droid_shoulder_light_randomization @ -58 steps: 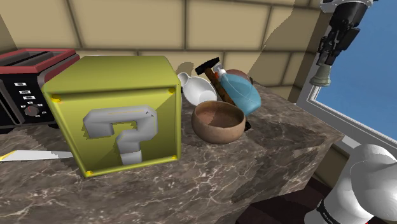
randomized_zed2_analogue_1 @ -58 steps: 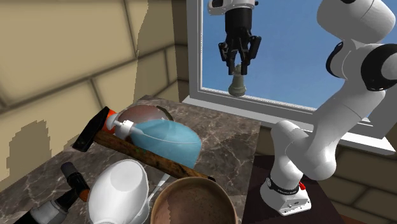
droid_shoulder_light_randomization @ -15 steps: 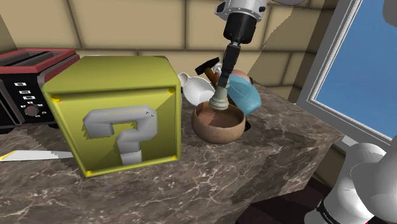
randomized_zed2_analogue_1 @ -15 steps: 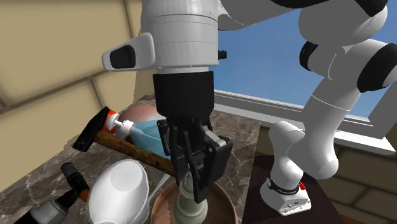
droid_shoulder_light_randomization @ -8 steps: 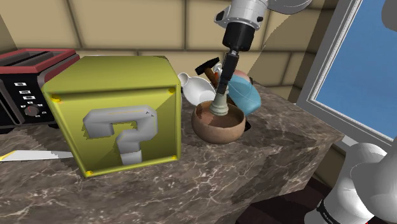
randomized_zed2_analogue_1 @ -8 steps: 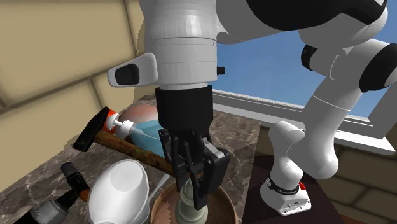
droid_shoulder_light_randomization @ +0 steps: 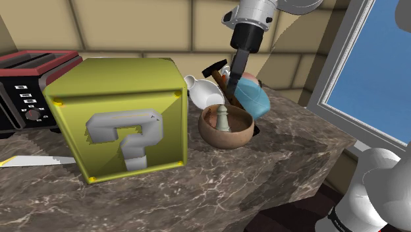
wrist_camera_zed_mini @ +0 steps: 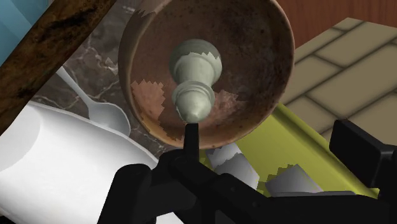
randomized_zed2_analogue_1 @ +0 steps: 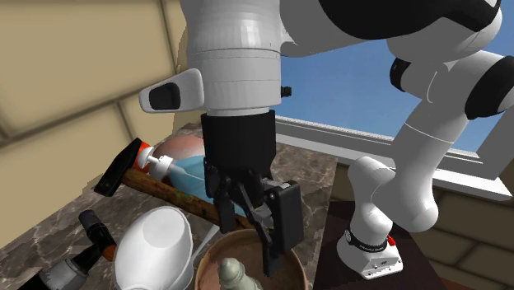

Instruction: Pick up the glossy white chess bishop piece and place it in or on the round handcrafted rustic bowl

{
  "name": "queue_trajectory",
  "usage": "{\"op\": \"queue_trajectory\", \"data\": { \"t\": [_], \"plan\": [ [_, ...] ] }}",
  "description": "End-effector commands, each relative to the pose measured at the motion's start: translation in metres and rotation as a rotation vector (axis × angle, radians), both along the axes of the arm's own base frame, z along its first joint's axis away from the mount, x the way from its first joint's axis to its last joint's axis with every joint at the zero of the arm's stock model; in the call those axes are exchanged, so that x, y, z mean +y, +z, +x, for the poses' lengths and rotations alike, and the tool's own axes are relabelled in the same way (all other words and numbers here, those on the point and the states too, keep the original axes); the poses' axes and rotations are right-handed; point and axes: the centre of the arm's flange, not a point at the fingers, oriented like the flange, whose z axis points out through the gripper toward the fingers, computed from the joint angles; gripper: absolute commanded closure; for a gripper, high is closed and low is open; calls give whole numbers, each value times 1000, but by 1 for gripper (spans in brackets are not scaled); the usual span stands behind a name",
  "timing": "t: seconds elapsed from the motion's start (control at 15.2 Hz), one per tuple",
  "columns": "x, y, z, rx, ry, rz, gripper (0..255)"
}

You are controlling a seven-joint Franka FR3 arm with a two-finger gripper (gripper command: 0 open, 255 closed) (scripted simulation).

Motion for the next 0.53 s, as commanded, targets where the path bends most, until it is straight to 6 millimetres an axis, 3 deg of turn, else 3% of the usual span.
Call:
{"op": "queue_trajectory", "data": {
  "t": [0.0, 0.07, 0.33, 0.46],
  "plan": [
    [0, 0, 0, 0, 0, 0, 0],
    [0, 0, 0, 0, 0, 0, 0],
    [-17, 47, 2, 0, 0, 0, 0],
    [-17, 47, 2, 0, 0, 0, 0]
  ]
}}
